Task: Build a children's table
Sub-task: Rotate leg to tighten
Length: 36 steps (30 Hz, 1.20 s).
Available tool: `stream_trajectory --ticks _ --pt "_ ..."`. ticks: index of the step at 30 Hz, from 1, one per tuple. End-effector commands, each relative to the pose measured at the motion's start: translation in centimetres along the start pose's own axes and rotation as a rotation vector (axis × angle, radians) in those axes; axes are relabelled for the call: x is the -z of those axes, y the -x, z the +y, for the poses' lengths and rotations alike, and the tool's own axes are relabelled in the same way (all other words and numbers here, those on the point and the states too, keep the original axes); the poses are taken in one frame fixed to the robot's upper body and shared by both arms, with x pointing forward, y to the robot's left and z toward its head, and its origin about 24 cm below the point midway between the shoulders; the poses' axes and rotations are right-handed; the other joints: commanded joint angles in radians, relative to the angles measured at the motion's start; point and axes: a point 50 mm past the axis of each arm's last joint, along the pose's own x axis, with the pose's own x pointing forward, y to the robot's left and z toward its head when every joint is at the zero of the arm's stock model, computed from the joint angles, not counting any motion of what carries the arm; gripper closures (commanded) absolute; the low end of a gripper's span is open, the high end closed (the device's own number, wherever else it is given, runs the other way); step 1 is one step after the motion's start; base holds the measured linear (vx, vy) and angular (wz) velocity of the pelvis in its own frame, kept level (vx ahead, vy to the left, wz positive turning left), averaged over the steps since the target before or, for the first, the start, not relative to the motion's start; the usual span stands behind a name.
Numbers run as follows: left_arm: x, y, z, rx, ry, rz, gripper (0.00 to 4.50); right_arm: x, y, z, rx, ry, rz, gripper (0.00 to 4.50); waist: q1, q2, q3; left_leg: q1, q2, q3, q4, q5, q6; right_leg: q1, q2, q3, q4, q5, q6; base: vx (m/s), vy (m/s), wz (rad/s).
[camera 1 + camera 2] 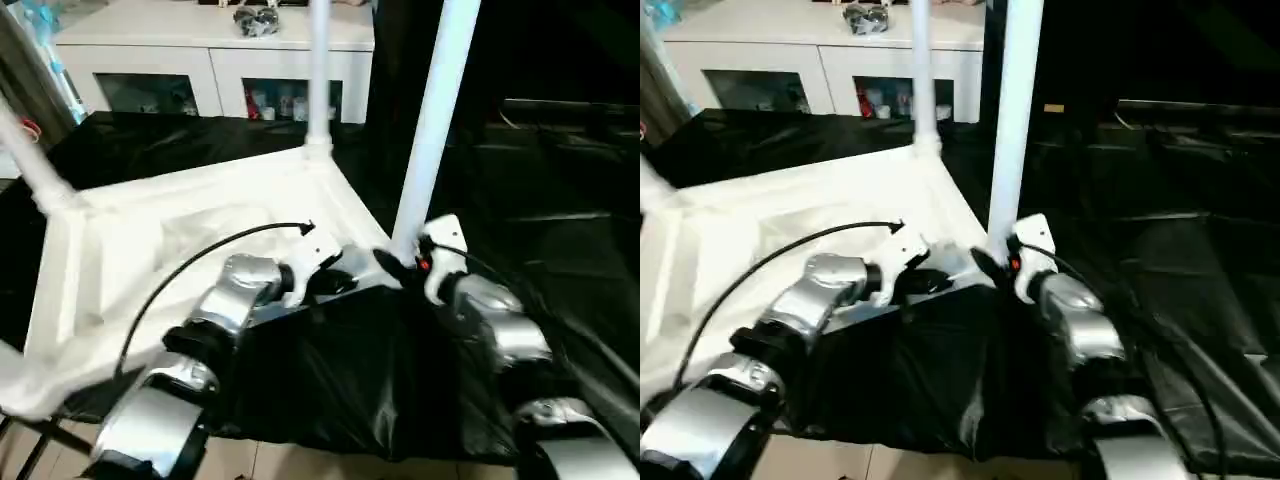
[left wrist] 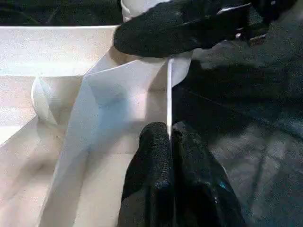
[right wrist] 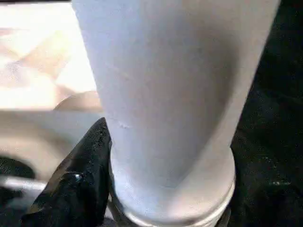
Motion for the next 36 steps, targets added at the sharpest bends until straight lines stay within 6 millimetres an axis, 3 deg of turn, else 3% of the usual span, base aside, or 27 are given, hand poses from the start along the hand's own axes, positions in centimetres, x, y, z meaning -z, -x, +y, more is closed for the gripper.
stream_trajectory --ticks 1,4,11,12,15,17,19,22,28,30,36 --pt "-2.2 -1.6 -1.0 0.030 -0.055 -0.054 4.50 1.3 -1.6 4.4 -0.148 -0.011 0.047 1.71 0.001 -0.003 -0.052 0.003 0.022 -0.018 -0.073 -0.297 0.027 0.038 -0.050 0.032 -0.085 -0.388 -0.185 0.000 0.000 0.00" --pt "-2.3 -1.6 -1.1 0.047 -0.063 -0.059 4.50 1.2 -1.8 4.8 -0.171 0.009 0.038 1.02 -0.002 -0.002 -0.052 0.001 0.023 -0.017 -0.073 -0.294 0.038 0.042 -0.049 0.032 -0.080 -0.346 -0.204 0.000 0.000 0.00" --pt "-1.6 -0.5 -1.5 0.163 -0.115 -0.073 4.50 0.7 -1.0 3.8 -0.263 0.041 0.016 0.57 -0.006 -0.004 -0.053 -0.008 0.025 -0.019 -0.074 -0.279 0.053 0.050 -0.051 0.032 -0.074 -0.323 -0.215 0.000 0.000 0.00" --pt "-1.5 -0.4 -1.5 0.178 -0.116 -0.071 4.50 0.7 -0.8 3.6 -0.277 0.048 0.016 0.57 -0.006 -0.010 -0.053 -0.007 0.025 -0.018 -0.074 -0.276 0.056 0.050 -0.051 0.032 -0.074 -0.321 -0.216 0.000 0.000 0.00" --pt "-1.1 0.4 -1.5 0.229 -0.119 -0.070 4.50 0.7 0.4 2.8 -0.391 0.077 0.026 0.57 0.005 -0.008 -0.058 -0.002 0.029 -0.012 -0.066 -0.218 0.081 0.050 -0.050 0.035 -0.064 -0.228 -0.250 0.017 -0.001 0.01" --pt "-1.0 0.9 -1.5 0.267 -0.128 -0.075 4.50 0.8 1.3 2.6 -0.478 0.105 0.041 0.57 0.017 -0.009 -0.063 -0.006 0.031 -0.008 -0.058 -0.146 0.117 0.054 -0.047 0.034 -0.045 -0.088 -0.285 0.056 0.001 0.02" --pt "-0.9 1.1 -1.5 0.287 -0.131 -0.077 4.50 0.9 1.7 2.5 -0.523 0.117 0.050 0.57 0.022 -0.007 -0.063 -0.005 0.032 -0.006 -0.056 -0.128 0.132 0.052 -0.049 0.034 -0.040 -0.055 -0.300 0.000 0.000 0.00" --pt "-0.8 1.9 -1.5 0.344 -0.138 -0.080 4.50 1.0 3.4 2.2 -0.664 0.160 0.081 0.57 0.033 -0.009 -0.060 -0.003 0.034 -0.006 -0.059 -0.162 0.128 0.054 -0.050 0.035 -0.045 -0.101 -0.293 0.000 0.000 0.00" --pt "-0.1 3.1 -1.4 0.408 -0.139 -0.049 4.50 1.3 5.1 2.0 -0.799 0.195 0.149 0.57 0.040 -0.007 -0.053 0.001 0.036 -0.007 -0.067 -0.223 0.086 0.050 -0.050 0.036 -0.059 -0.231 -0.259 0.000 0.000 0.00" --pt "0.1 3.4 -1.3 0.422 -0.139 -0.038 4.50 1.3 5.4 2.0 -0.826 0.207 0.168 0.57 0.041 -0.007 -0.055 0.004 0.036 -0.007 -0.066 -0.222 0.080 0.047 -0.050 0.037 -0.060 -0.235 -0.253 0.000 0.000 0.00" --pt "0.4 4.0 -1.0 0.441 -0.135 -0.016 4.50 1.3 5.9 2.3 -0.872 0.194 0.190 1.13 0.049 -0.007 -0.058 0.002 0.036 -0.008 -0.064 -0.182 0.083 0.049 -0.050 0.037 -0.051 -0.174 -0.264 0.000 0.000 0.00"
